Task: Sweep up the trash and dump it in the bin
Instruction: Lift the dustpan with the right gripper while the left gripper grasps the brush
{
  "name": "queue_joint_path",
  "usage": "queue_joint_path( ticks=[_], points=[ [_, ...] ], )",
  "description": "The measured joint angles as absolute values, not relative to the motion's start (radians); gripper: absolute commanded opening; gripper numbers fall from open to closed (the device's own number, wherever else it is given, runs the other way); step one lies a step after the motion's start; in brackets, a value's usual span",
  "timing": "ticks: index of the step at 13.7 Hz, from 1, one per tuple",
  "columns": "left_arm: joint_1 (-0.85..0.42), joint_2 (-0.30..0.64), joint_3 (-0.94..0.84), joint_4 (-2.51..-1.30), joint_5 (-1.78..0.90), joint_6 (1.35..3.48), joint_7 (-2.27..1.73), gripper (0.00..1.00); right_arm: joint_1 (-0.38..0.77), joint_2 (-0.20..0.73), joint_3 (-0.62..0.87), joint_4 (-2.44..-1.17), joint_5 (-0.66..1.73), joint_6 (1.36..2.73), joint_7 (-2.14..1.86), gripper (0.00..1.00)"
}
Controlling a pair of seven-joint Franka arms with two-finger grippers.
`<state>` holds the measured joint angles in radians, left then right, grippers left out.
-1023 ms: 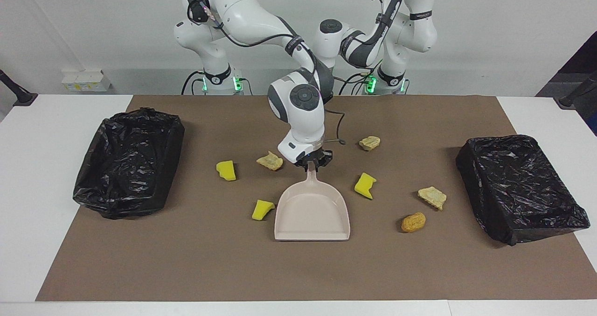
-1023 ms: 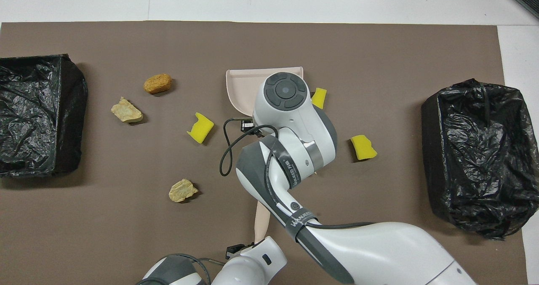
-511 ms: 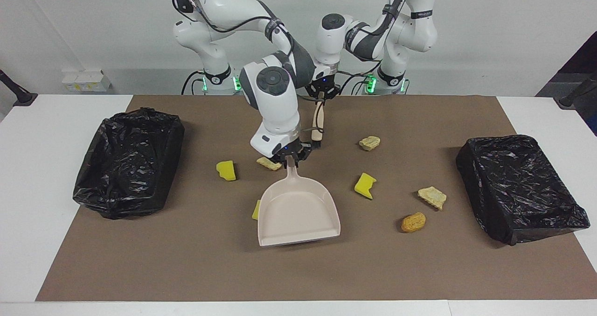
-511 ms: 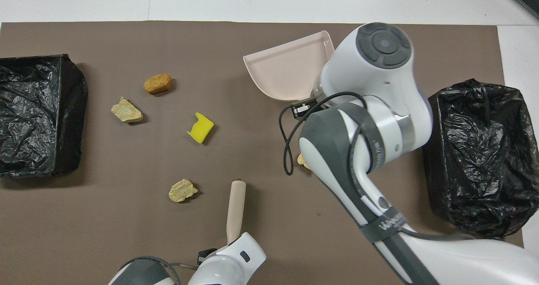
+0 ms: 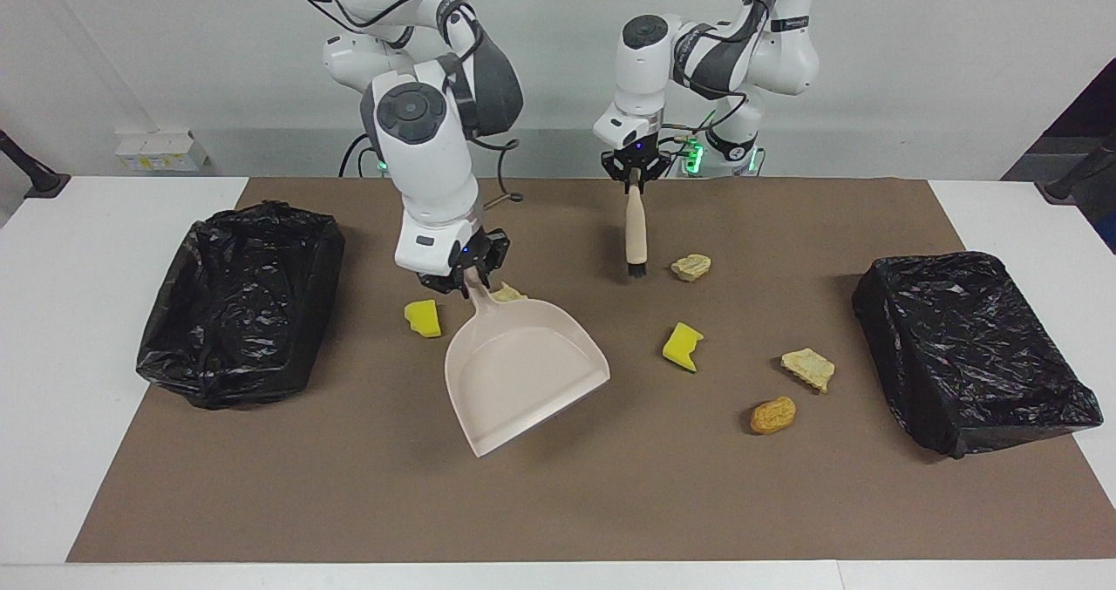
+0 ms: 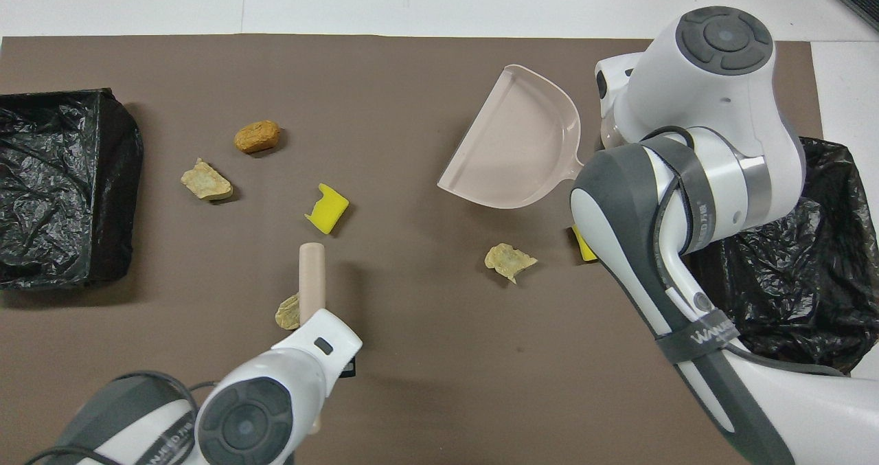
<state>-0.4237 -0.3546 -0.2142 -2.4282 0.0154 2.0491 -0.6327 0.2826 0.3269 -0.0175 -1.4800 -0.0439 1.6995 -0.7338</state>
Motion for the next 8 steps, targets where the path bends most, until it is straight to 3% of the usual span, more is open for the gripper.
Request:
queue_joint_path(
  ticks=[4, 8],
  points=[
    [-0.141, -0.319, -0.212, -2.344, 0.017, 2.033, -0.378, 0.0, 0.318, 0.334, 0.0, -1.504, -0.062, 1.706, -0.821, 0.0],
    [0.063, -0.218, -0.212, -2.261, 0.047, 2.046, -0.219, 0.0, 0.372, 0.36, 0.006, -1.578, -0.064, 1.851, -0.88, 0.0]
  ],
)
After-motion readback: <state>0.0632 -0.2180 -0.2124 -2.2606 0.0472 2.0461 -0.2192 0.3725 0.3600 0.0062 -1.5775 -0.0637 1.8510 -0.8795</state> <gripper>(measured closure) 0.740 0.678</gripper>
